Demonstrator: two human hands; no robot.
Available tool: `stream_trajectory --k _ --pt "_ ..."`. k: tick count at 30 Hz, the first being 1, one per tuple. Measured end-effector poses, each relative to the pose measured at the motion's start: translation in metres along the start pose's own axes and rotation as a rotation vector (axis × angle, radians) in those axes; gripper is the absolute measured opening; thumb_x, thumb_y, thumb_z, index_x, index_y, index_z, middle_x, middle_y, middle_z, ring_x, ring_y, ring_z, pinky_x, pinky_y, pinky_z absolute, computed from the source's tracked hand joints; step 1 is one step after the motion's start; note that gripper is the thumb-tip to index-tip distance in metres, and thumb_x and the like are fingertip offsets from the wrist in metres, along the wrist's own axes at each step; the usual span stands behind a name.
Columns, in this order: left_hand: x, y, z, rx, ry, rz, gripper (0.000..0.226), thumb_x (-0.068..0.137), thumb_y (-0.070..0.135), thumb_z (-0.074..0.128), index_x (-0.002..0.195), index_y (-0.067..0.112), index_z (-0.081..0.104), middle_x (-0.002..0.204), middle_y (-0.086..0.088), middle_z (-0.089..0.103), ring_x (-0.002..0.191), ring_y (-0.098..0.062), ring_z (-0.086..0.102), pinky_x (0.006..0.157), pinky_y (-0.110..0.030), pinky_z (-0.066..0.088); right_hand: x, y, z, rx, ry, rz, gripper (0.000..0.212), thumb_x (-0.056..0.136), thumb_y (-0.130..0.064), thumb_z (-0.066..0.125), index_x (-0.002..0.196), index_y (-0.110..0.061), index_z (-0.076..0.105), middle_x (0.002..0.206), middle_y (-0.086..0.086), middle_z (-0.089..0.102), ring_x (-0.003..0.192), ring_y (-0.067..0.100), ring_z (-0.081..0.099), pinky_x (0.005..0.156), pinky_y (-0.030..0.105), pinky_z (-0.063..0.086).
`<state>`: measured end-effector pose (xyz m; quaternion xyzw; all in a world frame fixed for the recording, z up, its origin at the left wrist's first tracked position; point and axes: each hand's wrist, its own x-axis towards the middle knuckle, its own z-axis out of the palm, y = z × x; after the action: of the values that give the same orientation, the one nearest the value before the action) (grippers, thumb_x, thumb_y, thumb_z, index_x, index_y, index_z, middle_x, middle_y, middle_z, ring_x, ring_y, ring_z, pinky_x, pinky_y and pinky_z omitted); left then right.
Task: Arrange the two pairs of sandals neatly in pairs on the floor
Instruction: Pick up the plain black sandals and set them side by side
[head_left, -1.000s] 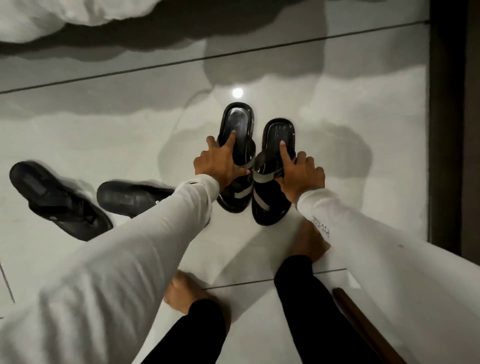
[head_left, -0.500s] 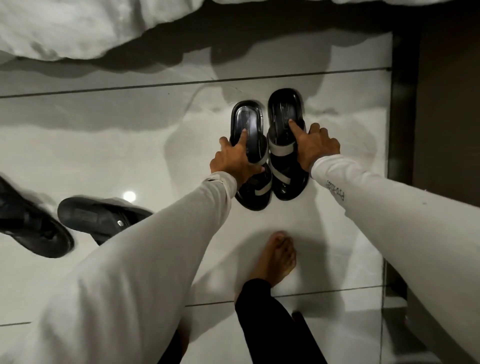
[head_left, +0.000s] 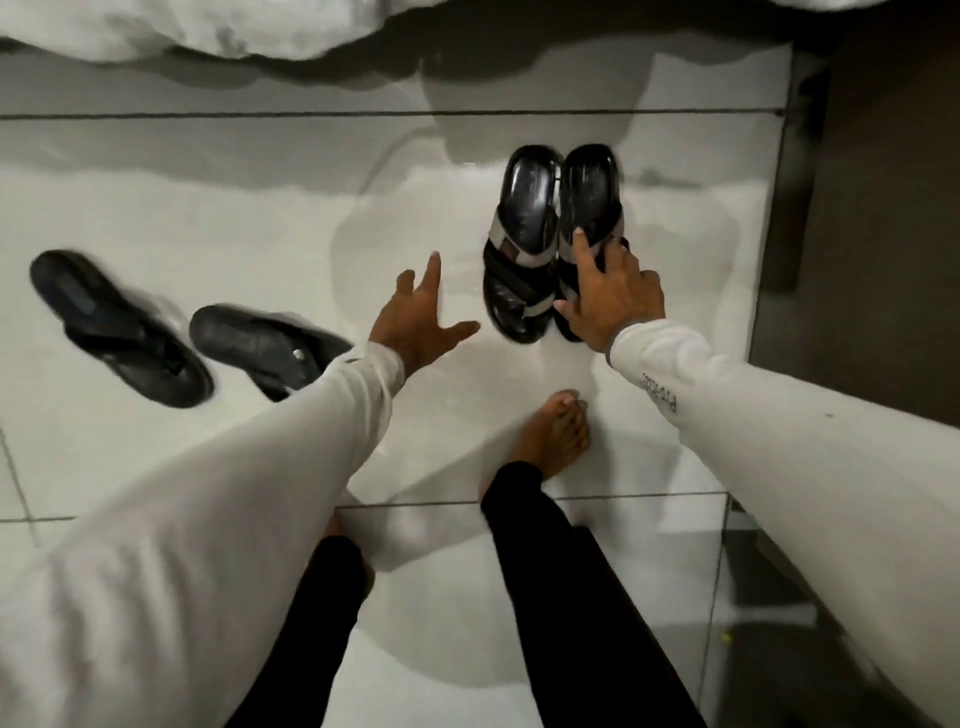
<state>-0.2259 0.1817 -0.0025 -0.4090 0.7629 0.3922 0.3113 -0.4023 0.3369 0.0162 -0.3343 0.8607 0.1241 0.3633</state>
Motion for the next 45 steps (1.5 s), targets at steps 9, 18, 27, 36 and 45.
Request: stream_trajectory --k 9,18,27,36,45 --pt "-0.124 -0.157 -0.023 -0.021 -0.087 -0.123 0.096 0.087 0.055 0.068 0.161 0.021 0.017 0.163 -0.015 0.025 0.144 -0.038 0.04 0.113 -0.05 0.041 -0.071 -0.16 0.023 -0.047 -0.153 -0.079 0.084 0.096 -0.053 0.052 0.162 -0.022 0.01 0.162 0.022 0.027 0.15 0.038 0.029 0.115 0.052 0.034" --pt "-0.133 -0.333 -0.087 0.171 -0.092 -0.272 0.078 0.09 0.049 0.063 0.155 0.026 0.027 0.161 -0.011 0.026 0.138 -0.045 0.041 0.11 -0.055 0.04 -0.072 -0.315 0.078 -0.045 -0.282 -0.094 0.068 0.098 -0.029 0.057 0.157 -0.022 0.023 0.15 0.018 0.036 0.131 0.04 0.047 0.103 0.048 0.043" --pt "-0.026 -0.379 -0.132 -0.039 0.069 -0.284 0.079 0.09 0.029 0.068 0.155 0.029 0.024 0.159 -0.023 0.017 0.124 -0.054 0.053 0.106 -0.056 0.047 0.0 -0.379 0.117 0.018 -0.387 -0.061 0.072 0.09 -0.025 0.066 0.153 -0.026 0.032 0.151 0.023 0.03 0.119 0.047 0.058 0.102 0.045 0.05" --pt "-0.025 -0.421 -0.121 0.267 0.032 -0.08 0.045 0.094 0.026 0.06 0.139 0.017 0.058 0.158 -0.022 0.028 0.133 -0.05 0.046 0.116 -0.053 0.038 -0.012 -0.446 0.15 0.489 -0.368 0.066 0.076 0.082 -0.014 0.074 0.149 -0.018 0.038 0.137 0.024 0.045 0.119 0.045 0.058 0.107 0.038 0.046" --pt "-0.064 -0.445 -0.143 0.055 -0.06 -0.012 0.071 0.095 0.017 0.063 0.158 0.023 0.031 0.168 -0.021 0.007 0.138 -0.052 0.044 0.113 -0.053 0.044 -0.047 -0.478 0.152 0.81 -0.288 0.136 0.081 0.081 -0.002 0.068 0.148 -0.029 0.031 0.125 0.011 0.067 0.113 0.033 0.068 0.102 0.049 0.055"
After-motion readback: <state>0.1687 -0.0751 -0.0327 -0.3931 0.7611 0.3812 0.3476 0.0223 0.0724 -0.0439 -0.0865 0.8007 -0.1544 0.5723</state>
